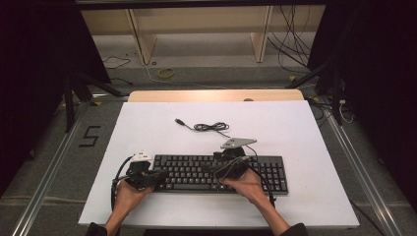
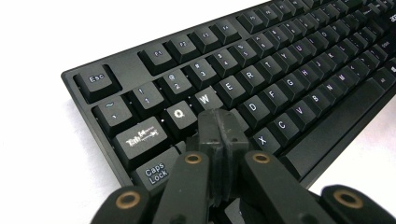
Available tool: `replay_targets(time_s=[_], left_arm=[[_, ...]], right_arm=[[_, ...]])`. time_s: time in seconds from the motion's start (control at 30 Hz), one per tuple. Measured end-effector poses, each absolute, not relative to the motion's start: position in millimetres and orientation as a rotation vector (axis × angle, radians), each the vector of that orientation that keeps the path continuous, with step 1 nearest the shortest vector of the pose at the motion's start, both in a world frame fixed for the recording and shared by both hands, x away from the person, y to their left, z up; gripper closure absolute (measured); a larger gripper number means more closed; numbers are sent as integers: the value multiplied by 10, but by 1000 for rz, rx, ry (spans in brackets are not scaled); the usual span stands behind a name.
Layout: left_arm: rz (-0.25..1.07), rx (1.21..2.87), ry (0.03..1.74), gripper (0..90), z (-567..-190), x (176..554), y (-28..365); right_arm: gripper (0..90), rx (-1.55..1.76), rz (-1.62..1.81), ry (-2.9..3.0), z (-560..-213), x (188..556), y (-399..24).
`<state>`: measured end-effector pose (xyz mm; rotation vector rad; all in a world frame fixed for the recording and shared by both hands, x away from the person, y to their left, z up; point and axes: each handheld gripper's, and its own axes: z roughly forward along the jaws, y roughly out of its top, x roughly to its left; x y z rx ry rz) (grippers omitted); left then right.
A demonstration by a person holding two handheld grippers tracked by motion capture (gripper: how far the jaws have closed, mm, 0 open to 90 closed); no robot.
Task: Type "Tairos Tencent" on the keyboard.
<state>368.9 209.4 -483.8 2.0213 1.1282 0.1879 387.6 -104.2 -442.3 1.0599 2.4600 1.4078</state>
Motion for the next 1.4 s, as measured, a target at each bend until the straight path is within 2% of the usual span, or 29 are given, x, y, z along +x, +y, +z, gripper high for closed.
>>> replay_targets(time_s=[0.2, 0.4, 0.53, 0.67, 0.8, 1.0, 1.17, 1.4], left_arm=[[196, 2001, 1131, 889, -4802, 3675, 2094], [188, 1954, 1117, 839, -4750, 3658, 2124], [174, 1939, 1107, 785, -4735, 3650, 2128], [163, 1909, 1087, 685, -4725, 3644, 2135], [163, 1882, 1095, 564, -4719, 3638, 2127], [169, 1858, 1078, 439, -4705, 3618, 2106], [172, 1849, 1076, 385, -4704, 3601, 2102], [163, 1826, 1056, 356, -4697, 3574, 2101]], right_arm=[[350, 1054, 1411, 2461, -4424, 3873, -1035], [352, 1054, 1411, 2461, -4422, 3871, -1032], [364, 1048, 1414, 2464, -4426, 3867, -1022], [386, 1042, 1407, 2470, -4435, 3862, -1004], [435, 1039, 1395, 2475, -4446, 3861, -988], [547, 1043, 1358, 2493, -4476, 3866, -967], [641, 1034, 1334, 2510, -4526, 3867, -929], [738, 1041, 1301, 2523, -4575, 3876, -901]])
